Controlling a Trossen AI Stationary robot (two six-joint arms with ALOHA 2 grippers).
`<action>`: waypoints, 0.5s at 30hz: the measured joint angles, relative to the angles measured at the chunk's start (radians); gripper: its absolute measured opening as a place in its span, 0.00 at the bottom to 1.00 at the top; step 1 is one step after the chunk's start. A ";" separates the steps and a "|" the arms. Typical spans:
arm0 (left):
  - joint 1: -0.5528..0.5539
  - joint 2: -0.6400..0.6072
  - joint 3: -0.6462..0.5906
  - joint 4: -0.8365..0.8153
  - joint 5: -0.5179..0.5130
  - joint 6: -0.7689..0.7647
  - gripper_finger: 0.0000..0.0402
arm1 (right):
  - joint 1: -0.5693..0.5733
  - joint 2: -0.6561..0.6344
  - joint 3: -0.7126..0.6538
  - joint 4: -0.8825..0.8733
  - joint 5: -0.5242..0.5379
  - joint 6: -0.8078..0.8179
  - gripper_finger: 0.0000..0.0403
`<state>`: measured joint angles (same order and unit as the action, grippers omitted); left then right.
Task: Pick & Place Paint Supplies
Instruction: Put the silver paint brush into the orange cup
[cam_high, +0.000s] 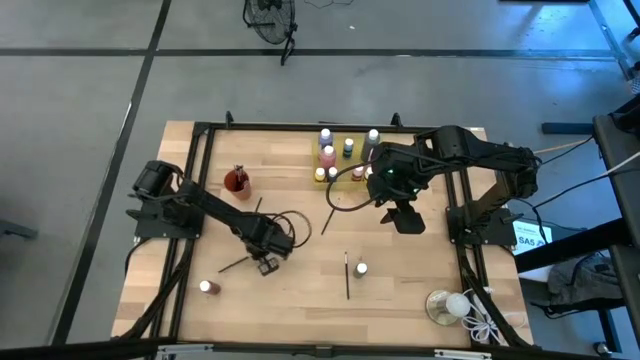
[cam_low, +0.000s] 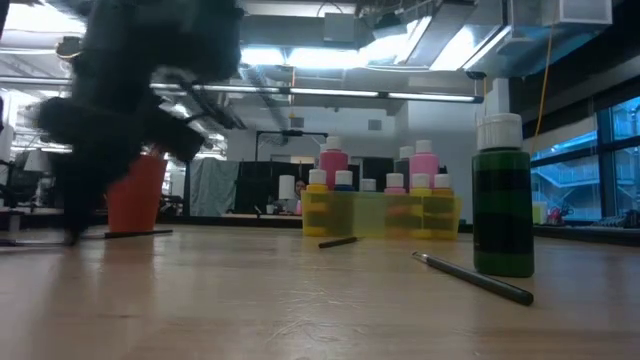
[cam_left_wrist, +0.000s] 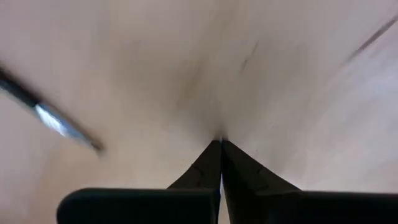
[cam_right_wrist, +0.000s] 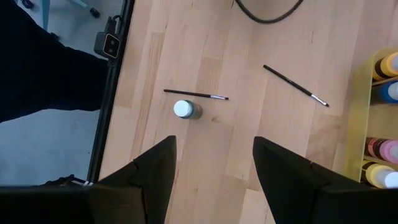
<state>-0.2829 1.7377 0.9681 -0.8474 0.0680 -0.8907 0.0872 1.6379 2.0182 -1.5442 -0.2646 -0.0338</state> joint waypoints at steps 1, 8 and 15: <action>0.000 0.002 0.021 -0.001 -0.029 0.013 0.01 | 0.000 0.000 0.000 0.000 0.000 0.000 0.54; 0.020 -0.002 0.200 -0.082 -0.081 0.073 0.00 | 0.001 0.000 0.000 0.000 -0.001 0.000 0.54; 0.070 -0.037 0.465 -0.317 -0.270 0.188 0.00 | 0.016 0.000 0.000 0.000 -0.001 -0.001 0.53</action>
<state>-0.2131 1.7007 1.4332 -1.1646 -0.2023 -0.7024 0.1033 1.6379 2.0182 -1.5440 -0.2657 -0.0345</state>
